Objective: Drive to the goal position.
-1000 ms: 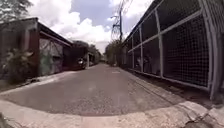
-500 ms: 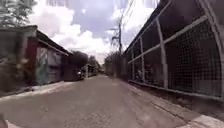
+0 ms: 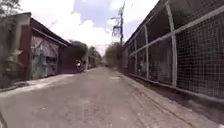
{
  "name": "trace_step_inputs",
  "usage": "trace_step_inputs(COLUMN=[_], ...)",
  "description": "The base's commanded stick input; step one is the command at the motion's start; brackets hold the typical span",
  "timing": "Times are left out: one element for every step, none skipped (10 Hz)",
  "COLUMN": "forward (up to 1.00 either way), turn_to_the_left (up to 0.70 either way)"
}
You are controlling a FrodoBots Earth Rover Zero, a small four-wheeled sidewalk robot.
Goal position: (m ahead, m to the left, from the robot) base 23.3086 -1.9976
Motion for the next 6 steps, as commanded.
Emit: trace_step_inputs(forward=[0.70, 0.70, 0.70, 0.70, 0.70, 0.70], turn_to_the_left=[0.00, 0.00, 0.00, 0.00, 0.00, 0.00])
